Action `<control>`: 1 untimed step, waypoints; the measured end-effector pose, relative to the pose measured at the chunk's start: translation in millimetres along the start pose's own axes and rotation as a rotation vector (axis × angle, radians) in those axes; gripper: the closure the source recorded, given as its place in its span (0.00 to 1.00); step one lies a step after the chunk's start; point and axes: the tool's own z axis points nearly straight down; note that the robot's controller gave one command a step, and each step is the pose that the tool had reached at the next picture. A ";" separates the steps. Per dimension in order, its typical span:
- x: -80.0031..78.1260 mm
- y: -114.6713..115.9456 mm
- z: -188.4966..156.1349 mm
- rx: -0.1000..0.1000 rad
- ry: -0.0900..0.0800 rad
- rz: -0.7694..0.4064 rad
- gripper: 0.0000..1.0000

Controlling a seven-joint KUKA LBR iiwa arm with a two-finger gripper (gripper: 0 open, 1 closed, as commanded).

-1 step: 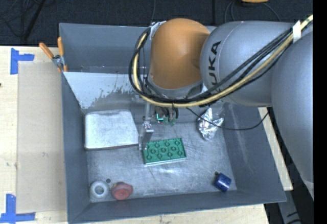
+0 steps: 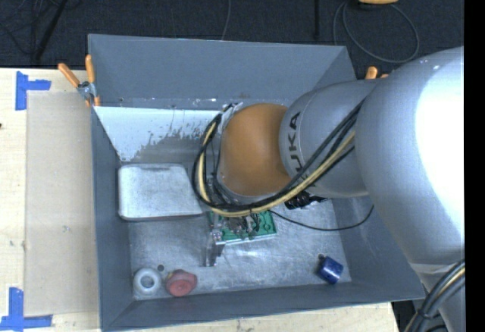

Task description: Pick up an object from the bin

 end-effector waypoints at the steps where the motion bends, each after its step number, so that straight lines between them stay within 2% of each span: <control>1: 12.1 -65.2 -3.0 -0.002 0.002 -0.077 0.00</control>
Offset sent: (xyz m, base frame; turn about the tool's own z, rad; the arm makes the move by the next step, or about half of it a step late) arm -0.0134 -0.0649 -0.0003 -0.0773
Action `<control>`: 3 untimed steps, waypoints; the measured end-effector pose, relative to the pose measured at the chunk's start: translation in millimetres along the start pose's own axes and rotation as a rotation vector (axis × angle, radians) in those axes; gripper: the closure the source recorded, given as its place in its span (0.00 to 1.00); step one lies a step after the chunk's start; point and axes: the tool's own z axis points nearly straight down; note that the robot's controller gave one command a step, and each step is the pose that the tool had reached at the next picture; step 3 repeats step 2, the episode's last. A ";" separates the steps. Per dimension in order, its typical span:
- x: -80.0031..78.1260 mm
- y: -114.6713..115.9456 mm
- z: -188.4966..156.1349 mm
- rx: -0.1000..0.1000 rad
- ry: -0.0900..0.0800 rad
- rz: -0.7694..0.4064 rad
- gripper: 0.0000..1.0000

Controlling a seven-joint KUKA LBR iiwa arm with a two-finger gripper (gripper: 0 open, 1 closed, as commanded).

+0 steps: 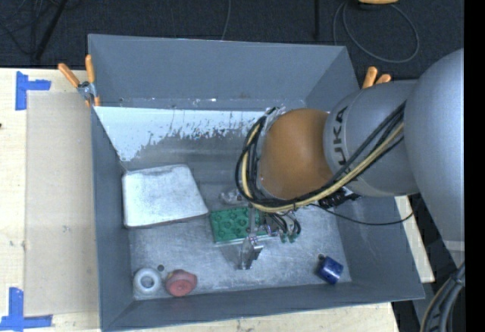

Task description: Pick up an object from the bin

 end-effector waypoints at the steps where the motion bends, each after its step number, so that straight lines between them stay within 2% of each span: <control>1: -3.9 1.8 -3.9 -0.001 -0.012 0.002 1.00; 2: -11.8 -10.9 -137.9 0.002 0.002 0.008 1.00; 3: -11.8 -10.9 -137.9 0.002 0.002 0.008 1.00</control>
Offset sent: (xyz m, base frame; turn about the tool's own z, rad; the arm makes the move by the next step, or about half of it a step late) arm 0.0000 0.0000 0.0000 0.0000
